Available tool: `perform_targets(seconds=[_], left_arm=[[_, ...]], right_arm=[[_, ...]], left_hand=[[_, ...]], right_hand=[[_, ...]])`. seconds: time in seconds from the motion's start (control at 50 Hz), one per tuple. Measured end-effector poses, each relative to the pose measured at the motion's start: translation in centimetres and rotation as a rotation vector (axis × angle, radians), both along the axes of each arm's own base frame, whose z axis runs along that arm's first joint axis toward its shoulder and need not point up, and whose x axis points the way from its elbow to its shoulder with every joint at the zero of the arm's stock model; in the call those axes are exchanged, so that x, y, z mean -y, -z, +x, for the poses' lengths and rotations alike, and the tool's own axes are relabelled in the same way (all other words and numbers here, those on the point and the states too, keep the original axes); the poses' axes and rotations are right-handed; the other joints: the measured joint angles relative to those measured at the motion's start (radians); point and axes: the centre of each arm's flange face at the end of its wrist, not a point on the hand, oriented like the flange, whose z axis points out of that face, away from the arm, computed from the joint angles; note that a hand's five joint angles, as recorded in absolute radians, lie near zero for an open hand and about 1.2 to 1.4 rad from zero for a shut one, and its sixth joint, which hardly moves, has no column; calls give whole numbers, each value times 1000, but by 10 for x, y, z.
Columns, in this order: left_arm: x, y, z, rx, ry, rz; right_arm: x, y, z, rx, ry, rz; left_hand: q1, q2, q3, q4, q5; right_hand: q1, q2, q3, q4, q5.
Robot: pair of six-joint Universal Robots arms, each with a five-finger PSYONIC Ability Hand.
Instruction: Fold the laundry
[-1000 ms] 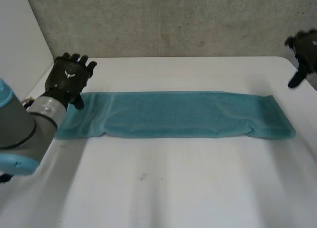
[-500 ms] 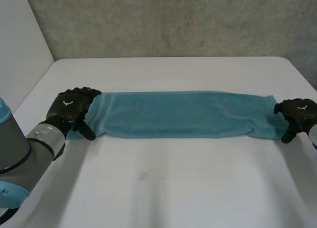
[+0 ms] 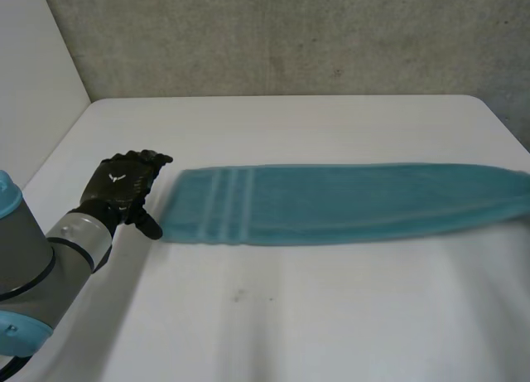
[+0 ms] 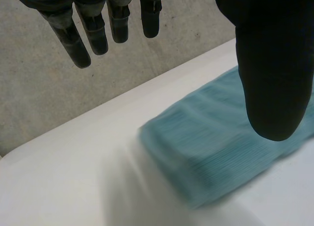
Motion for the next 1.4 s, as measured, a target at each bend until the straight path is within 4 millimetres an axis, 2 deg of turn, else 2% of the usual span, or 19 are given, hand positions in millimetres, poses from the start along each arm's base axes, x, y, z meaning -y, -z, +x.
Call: perform_targets(seconds=[0.14,0.24,0.3,0.34,0.36,0.38,0.46,0.5,0.54,0.6,0.66,0.82,0.92,0.94,0.96,1.06,1.14,1.22,1.4], left_arm=[[0,0,1,0,-4,0],[1,-1,2,1,-9,-1],[1,-1,2,1,-11,-1],[1,-1,3,1,-13,-2],[1,-1,3,1,-13,-2],[1,-1,3,1,-15,-2],[2,-1,4,1,-18,-3],[2,-1,4,1,-19,-3],[3,-1,4,1,-20,-3],[3,-1,5,1,-21,-3],[3,-1,5,1,-23,-3],[3,-1,6,1,-23,-2],[3,-1,6,1,-23,-2],[3,-1,5,1,-22,-1],[3,-1,5,1,-22,-1],[2,-2,3,-1,-10,-4],[3,-9,-5,-10,16,-29],[6,-20,-17,-23,52,-67],[20,-31,-55,-35,140,-91]], right_arm=[[14,-26,-18,-154,56,-59],[19,-46,27,-189,-51,-128],[16,-55,67,-185,-142,-168],[4,-67,124,-174,-271,-219],[4,-67,124,-174,-271,-219],[-9,-74,165,-164,-365,-254],[-42,-81,243,-137,-549,-307],[-48,-81,256,-132,-580,-315],[-78,-78,308,-107,-710,-346],[-103,-73,346,-85,-808,-370],[-146,-50,400,-54,-974,-374],[-209,20,453,-45,-1213,-275],[-220,39,458,-53,-1244,-232],[-220,36,456,-54,-1228,-228],[-220,36,456,-54,-1228,-228],[-206,-3,440,-9,-1116,-237],[-171,-56,391,153,-927,-208],[-150,-74,343,297,-783,-127],[-132,-50,259,458,-544,109]], left_hand=[[0,0,0,0,0],[0,0,0,0,0],[0,0,0,0,0],[0,0,0,0,0],[0,0,0,0,0],[0,0,0,0,0],[0,0,0,0,0],[0,0,0,0,0],[0,0,0,0,0],[0,0,0,0,0],[0,0,0,0,0],[0,0,0,0,0],[0,0,0,0,0],[0,0,0,0,0],[0,0,0,0,0],[0,0,0,0,0],[0,0,0,0,0],[0,0,0,0,0],[0,0,0,0,0]], right_hand=[[0,0,0,0,5],[0,0,5,0,9],[0,0,11,0,9],[0,0,12,0,9],[0,0,12,0,9],[0,0,12,0,11],[0,0,12,1,13],[0,0,12,1,13],[0,0,12,1,13],[0,0,12,1,13],[0,0,12,1,14],[0,0,12,1,15],[-286,-392,-365,-378,-325],[-606,-739,-728,-744,-686],[-606,-739,-728,-744,-686],[-748,-960,-961,-958,-902],[-748,-960,-961,-958,-904],[-748,-960,-961,-958,-904],[-748,-960,-961,-958,-904]])
